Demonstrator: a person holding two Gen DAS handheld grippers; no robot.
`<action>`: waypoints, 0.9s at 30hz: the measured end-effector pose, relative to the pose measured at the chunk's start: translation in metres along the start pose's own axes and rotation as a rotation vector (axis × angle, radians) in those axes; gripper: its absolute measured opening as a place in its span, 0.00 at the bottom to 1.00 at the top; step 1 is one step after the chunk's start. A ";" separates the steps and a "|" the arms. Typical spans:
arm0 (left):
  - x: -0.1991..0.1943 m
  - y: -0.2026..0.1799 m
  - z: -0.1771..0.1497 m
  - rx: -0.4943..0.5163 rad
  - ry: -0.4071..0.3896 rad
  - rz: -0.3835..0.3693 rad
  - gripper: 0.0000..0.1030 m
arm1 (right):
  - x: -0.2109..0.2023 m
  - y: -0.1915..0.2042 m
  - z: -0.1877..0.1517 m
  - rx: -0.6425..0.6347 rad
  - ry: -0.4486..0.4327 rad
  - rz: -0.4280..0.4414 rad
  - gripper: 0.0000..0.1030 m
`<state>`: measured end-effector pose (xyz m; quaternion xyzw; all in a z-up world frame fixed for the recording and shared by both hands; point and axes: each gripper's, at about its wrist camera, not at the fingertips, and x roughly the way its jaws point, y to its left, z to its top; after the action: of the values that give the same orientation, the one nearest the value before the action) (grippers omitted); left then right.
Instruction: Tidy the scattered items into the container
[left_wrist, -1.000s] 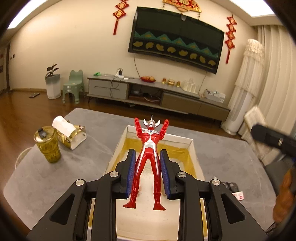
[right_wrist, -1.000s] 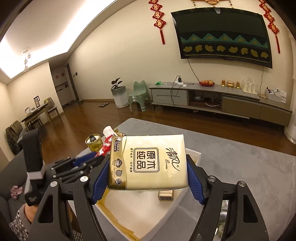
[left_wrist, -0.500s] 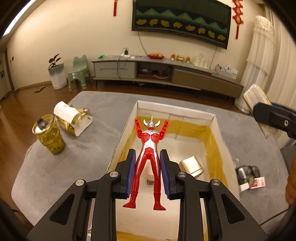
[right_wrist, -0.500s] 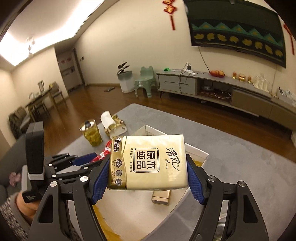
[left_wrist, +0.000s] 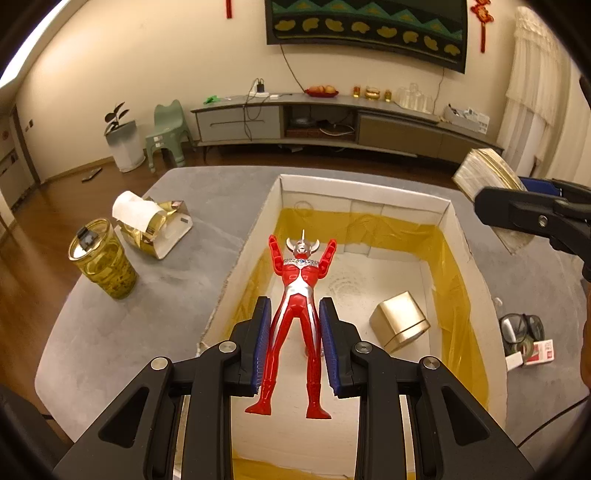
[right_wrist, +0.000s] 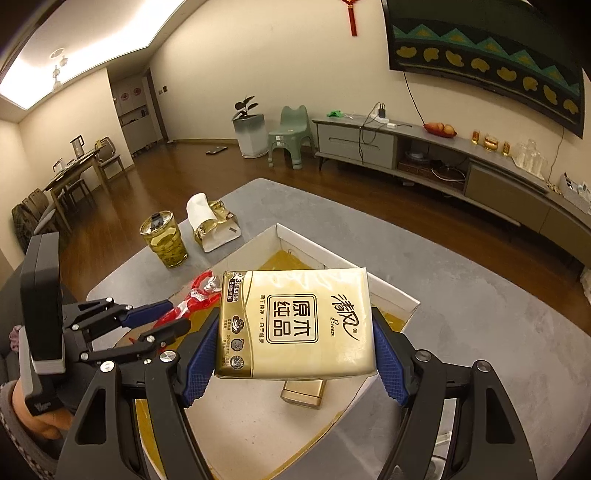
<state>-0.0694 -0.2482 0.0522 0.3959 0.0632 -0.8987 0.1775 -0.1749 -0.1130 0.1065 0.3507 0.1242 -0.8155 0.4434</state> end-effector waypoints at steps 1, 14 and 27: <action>0.002 -0.003 0.000 0.008 0.005 0.002 0.27 | 0.002 0.000 0.000 0.002 0.005 0.001 0.73; 0.011 -0.026 -0.006 0.090 0.027 0.066 0.27 | 0.012 0.009 0.004 -0.004 0.026 -0.009 0.73; 0.026 -0.032 -0.013 0.100 0.094 0.056 0.27 | 0.047 0.005 0.003 -0.002 0.111 -0.078 0.73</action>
<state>-0.0887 -0.2224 0.0232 0.4477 0.0156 -0.8758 0.1795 -0.1893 -0.1468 0.0774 0.3896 0.1630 -0.8114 0.4042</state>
